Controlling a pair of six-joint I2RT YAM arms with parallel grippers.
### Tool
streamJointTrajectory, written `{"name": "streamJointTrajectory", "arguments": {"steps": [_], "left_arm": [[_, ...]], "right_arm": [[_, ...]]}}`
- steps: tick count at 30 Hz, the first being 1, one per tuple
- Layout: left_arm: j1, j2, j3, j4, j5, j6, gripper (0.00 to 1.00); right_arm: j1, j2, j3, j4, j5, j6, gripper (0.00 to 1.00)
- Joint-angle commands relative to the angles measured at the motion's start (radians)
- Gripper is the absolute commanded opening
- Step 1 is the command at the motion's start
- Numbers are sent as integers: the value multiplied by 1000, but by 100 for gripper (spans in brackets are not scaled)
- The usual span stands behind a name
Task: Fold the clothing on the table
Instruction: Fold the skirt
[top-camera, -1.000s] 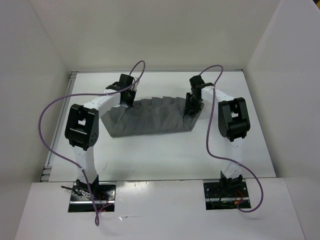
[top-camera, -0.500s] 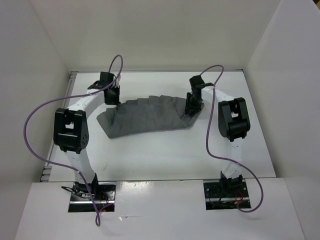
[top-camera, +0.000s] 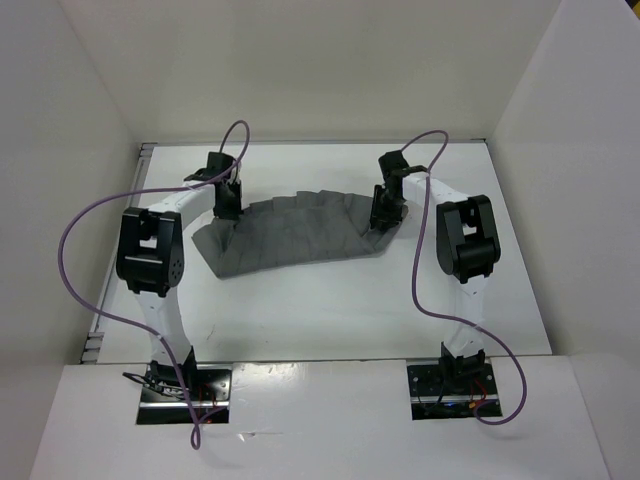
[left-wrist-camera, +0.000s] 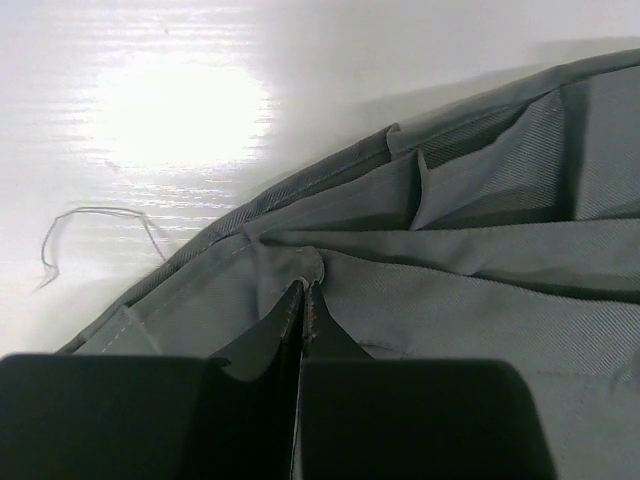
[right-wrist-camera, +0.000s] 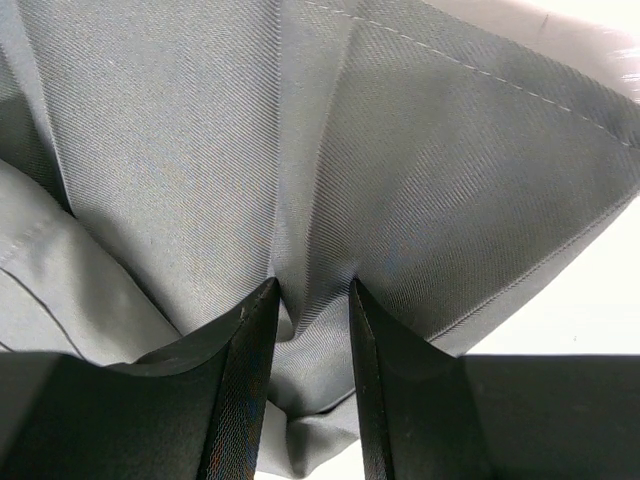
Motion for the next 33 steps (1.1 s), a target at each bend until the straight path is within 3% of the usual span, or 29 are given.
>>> {"name": "streamJointTrajectory", "arguments": {"steps": [1, 4, 7, 12, 23, 26, 30, 33], "left_arm": [[6, 26, -1, -11, -45, -35, 0], [15, 44, 10, -11, -44, -44, 0], [15, 44, 22, -21, 5, -53, 0], [24, -84, 11, 9, 62, -44, 0], [33, -84, 1, -20, 73, -35, 0], [42, -63, 0, -11, 84, -35, 0], [43, -28, 0, -11, 73, -56, 0], [43, -28, 0, -2, 73, -75, 2]], "right_arm": [[-9, 72, -49, -52, 102, 0, 40], [-9, 72, -49, -72, 113, 0, 40], [-9, -1, -40, -63, 24, -29, 40], [1, -109, 62, -78, -82, -112, 44], [128, 0, 360, -117, -148, -279, 44], [148, 65, 452, -132, -222, -332, 44], [157, 198, 637, -219, -174, -341, 46], [157, 218, 600, -189, -196, -329, 46]]}}
